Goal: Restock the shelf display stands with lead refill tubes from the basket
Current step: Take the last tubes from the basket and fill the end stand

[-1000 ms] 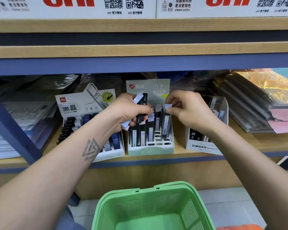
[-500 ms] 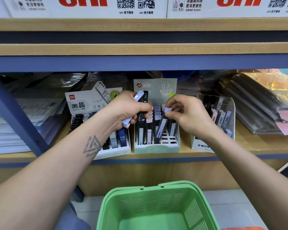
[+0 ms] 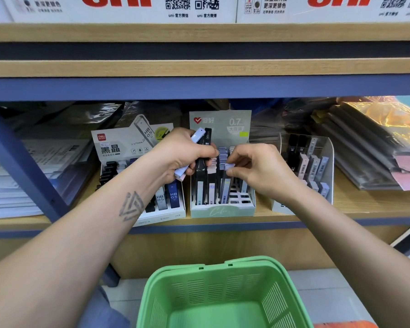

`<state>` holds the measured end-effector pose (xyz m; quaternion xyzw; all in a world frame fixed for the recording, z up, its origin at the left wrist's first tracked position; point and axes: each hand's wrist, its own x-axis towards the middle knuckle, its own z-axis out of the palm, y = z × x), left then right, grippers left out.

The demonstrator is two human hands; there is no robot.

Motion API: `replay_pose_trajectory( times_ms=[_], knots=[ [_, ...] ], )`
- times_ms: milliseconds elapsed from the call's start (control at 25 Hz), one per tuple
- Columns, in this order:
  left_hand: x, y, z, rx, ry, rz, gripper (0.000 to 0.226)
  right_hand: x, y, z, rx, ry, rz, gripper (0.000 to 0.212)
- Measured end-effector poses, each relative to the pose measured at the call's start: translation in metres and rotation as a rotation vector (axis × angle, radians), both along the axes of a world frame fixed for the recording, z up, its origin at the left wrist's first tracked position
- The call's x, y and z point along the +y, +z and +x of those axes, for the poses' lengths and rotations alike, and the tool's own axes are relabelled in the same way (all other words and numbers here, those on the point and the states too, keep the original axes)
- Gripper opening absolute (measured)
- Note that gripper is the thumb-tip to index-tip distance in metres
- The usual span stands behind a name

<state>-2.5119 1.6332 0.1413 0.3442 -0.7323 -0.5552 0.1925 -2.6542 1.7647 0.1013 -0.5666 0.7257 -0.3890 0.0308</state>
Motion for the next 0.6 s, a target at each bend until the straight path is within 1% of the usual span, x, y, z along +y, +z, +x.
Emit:
replay_pose_trajectory(
  times_ms=[40, 160, 320, 400, 520, 600],
  knots=[
    [-0.001, -0.001, -0.001, -0.002, -0.003, -0.004, 0.029, 0.0, -0.002, 0.0, 0.047, 0.019, 0.0, 0.005],
    [-0.005, -0.005, -0.003, -0.01, -0.009, 0.0, 0.032, -0.002, -0.008, 0.0, 0.19, 0.072, -0.045, 0.009],
    [-0.004, -0.003, -0.001, -0.019, -0.007, -0.002, 0.029, -0.003, -0.011, -0.001, 0.227, 0.061, -0.056, 0.012],
    [-0.004, -0.002, 0.0, -0.024, -0.005, -0.002, 0.029, -0.001, -0.01, 0.0, 0.233, 0.04, -0.036, 0.018],
    [-0.004, -0.002, 0.002, 0.002, -0.013, 0.022, 0.03, 0.003, -0.004, -0.002, 0.214, -0.032, -0.038, 0.025],
    [0.001, 0.0, 0.003, 0.05, -0.055, 0.062, 0.026, 0.006, 0.003, -0.004, 0.191, -0.096, -0.072, 0.022]
  ],
)
